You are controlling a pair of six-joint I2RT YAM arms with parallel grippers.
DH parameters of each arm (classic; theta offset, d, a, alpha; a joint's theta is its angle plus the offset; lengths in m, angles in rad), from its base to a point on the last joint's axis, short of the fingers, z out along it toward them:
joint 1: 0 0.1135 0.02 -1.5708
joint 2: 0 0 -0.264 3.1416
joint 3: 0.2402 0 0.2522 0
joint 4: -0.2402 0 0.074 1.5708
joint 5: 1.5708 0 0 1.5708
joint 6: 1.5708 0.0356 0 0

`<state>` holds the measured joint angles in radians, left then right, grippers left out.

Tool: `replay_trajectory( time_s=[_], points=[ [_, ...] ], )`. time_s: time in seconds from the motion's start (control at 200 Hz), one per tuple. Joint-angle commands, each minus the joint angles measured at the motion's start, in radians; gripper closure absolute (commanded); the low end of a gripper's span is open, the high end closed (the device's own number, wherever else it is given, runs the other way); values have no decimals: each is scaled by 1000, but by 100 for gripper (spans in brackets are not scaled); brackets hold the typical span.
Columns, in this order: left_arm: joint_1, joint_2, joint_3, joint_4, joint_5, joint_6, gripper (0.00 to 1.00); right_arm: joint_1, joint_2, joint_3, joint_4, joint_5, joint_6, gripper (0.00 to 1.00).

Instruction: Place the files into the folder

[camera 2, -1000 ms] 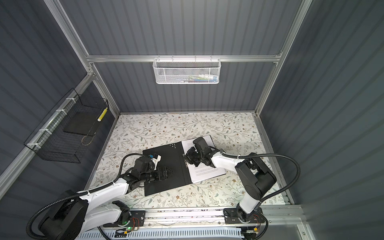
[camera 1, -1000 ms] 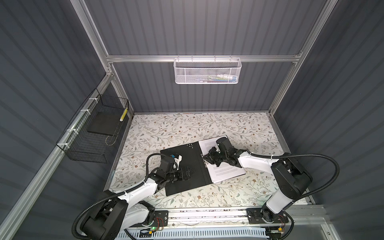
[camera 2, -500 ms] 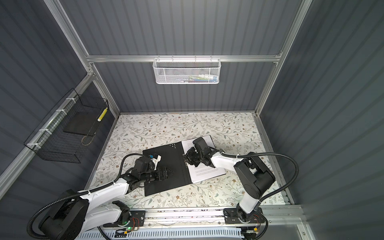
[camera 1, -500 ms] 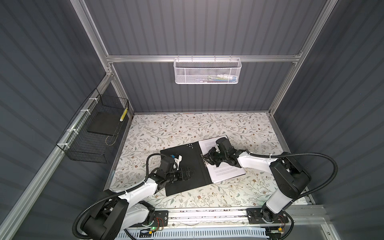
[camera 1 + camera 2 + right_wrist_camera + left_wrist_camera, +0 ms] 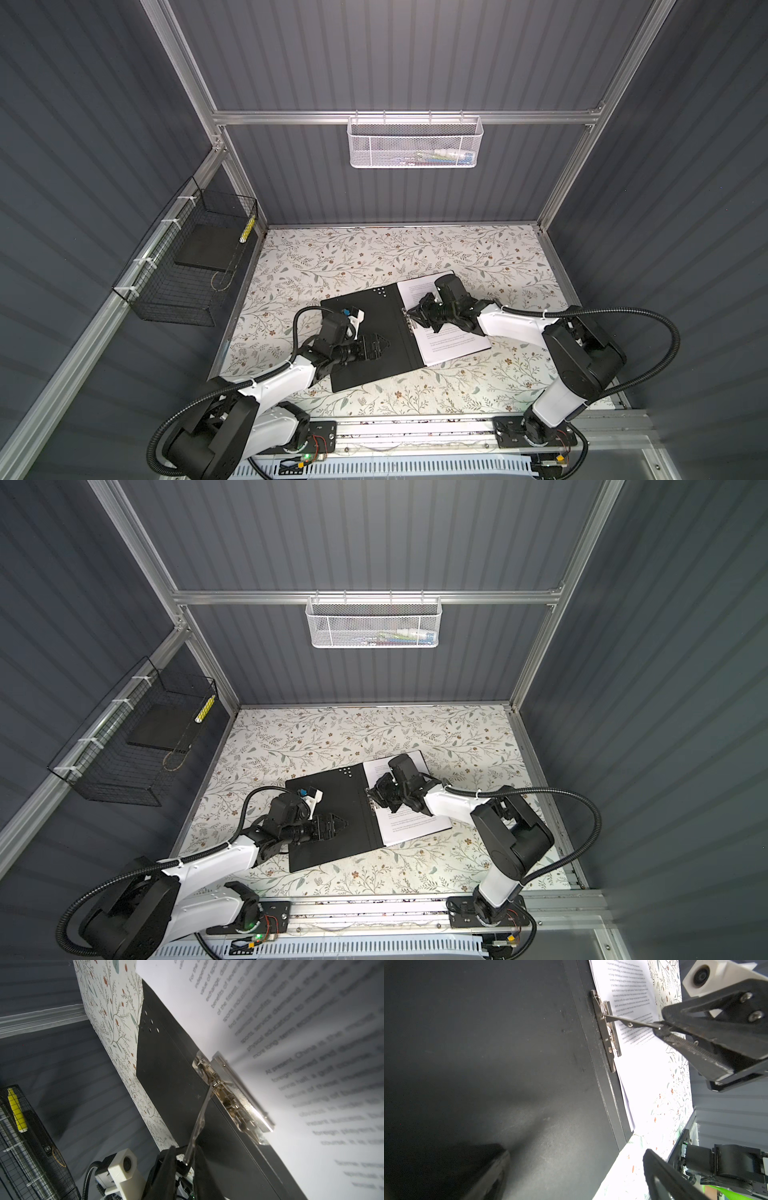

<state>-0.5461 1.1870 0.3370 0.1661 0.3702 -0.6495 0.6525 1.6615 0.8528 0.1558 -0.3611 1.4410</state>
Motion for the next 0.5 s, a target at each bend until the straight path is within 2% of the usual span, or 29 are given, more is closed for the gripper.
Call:
replay_trajectory(
  time_s=[0.0,0.495],
  points=[
    [6,6,-9,-14,15,11,0,-3,7,-14,17,-9,13,84],
    [6,10,-6,-15,16,16,0,-3,15,-32,35,-19,31,88]
  ],
)
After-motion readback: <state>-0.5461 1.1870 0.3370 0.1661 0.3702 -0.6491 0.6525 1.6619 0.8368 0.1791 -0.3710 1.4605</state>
